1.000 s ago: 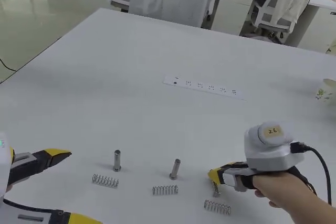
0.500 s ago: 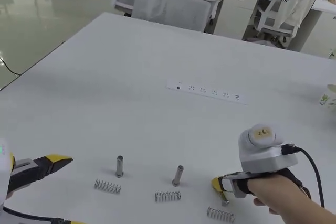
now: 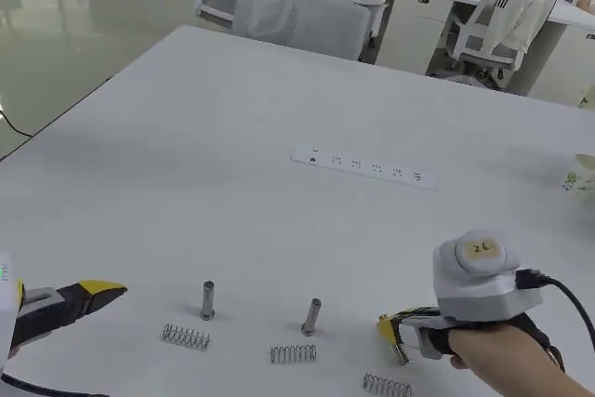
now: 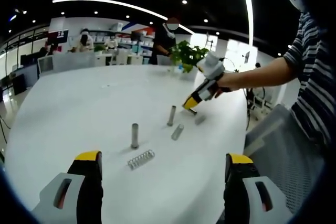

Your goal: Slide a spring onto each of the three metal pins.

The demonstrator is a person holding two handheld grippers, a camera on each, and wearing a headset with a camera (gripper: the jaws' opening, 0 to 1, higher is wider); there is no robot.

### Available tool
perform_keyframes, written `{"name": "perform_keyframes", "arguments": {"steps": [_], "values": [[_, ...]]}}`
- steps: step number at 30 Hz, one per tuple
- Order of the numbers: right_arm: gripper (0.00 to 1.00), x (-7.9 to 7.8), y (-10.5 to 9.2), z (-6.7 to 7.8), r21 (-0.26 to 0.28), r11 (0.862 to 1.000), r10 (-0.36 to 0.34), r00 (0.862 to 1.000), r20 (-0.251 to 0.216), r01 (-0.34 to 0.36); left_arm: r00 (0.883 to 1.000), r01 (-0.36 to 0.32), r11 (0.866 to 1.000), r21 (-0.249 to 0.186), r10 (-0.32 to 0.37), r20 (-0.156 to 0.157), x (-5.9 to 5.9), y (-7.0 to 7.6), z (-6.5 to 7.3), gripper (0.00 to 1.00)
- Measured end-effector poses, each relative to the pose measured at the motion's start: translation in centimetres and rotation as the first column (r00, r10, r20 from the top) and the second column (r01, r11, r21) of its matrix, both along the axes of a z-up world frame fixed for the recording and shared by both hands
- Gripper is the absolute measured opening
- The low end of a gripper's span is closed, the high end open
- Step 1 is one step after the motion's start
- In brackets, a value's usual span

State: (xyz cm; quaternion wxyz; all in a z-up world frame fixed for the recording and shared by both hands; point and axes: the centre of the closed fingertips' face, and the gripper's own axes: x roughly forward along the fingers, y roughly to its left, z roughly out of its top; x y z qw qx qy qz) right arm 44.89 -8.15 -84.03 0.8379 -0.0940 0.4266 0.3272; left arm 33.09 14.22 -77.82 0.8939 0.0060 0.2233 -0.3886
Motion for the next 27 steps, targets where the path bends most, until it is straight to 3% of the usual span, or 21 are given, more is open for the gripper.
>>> {"name": "perform_keyframes", "arguments": {"steps": [5, 10, 19, 27], "values": [[0.05, -0.2, 0.1, 0.9, 0.013, 1.0, 0.028, 0.998, 0.065, -0.029, 1.0, 0.001, 1.0, -0.002, -0.001, 0.003, 0.1, -0.3, 0.1, 0.94], [0.05, -0.3, 0.3, 1.6, 0.034, 0.999, 0.034, 0.995, 0.093, -0.038, 1.0, 0.007, 1.0, 0.0, -0.007, 0.006, 0.1, -0.6, 0.1, 0.94], [0.05, -0.2, 0.3, 1.8, 0.011, 0.998, 0.058, 0.988, 0.146, -0.06, 1.0, 0.005, 1.0, -0.002, -0.005, 0.009, -0.1, -0.6, 0.2, 0.94], [0.05, -0.3, 0.5, 2.3, 0.033, 0.998, 0.052, 0.983, 0.175, -0.059, 1.0, 0.003, 1.0, -0.002, -0.003, 0.01, -0.1, -0.5, 0.2, 0.94]]}}
